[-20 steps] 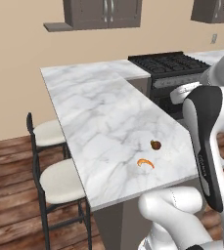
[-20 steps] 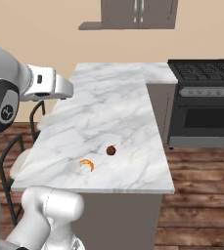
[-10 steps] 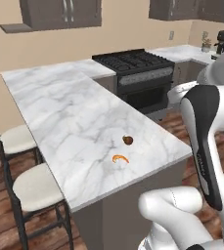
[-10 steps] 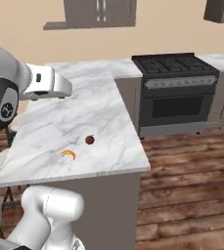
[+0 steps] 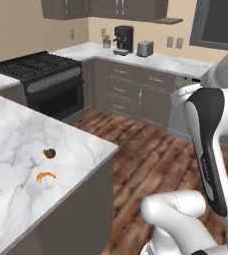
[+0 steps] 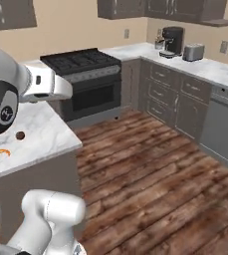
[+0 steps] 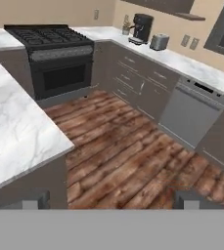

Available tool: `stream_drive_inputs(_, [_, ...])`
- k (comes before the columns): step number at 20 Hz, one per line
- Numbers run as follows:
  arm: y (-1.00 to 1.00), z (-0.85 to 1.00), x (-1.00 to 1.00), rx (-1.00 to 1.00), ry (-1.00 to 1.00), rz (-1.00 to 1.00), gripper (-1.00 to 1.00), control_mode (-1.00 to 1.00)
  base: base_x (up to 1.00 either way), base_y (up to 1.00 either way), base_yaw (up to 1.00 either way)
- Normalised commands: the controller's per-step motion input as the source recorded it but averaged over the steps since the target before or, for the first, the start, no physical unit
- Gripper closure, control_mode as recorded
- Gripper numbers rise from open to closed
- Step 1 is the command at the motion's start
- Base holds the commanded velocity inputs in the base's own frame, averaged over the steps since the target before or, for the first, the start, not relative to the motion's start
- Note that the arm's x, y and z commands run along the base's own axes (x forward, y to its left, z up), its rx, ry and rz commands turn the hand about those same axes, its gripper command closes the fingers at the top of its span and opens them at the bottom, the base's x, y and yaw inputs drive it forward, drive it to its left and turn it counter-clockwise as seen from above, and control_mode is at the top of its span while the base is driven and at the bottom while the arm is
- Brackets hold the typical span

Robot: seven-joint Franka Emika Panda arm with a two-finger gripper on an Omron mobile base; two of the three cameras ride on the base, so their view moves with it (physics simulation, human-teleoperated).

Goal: Open the fridge, remove the pear, bell pepper, and shrimp, and place them on any counter.

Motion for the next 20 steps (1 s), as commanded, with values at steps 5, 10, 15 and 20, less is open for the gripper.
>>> stream_drive_inputs(5, [0.0,0.0,0.0,0.0,0.0,0.0,-1.0,1.0,0.0,-0.31,-0.85])
stream_drive_inputs(10, [0.0,0.0,0.0,0.0,0.0,0.0,-1.0,1.0,0.0,-0.03,-0.93])
stream_drive_inputs(15, [0.0,0.0,0.0,0.0,0.0,0.0,-1.0,1.0,0.0,-0.01,-0.94])
stream_drive_inputs(20, [0.0,0.0,0.0,0.0,0.0,0.0,-1.0,1.0,0.0,-0.07,-0.92])
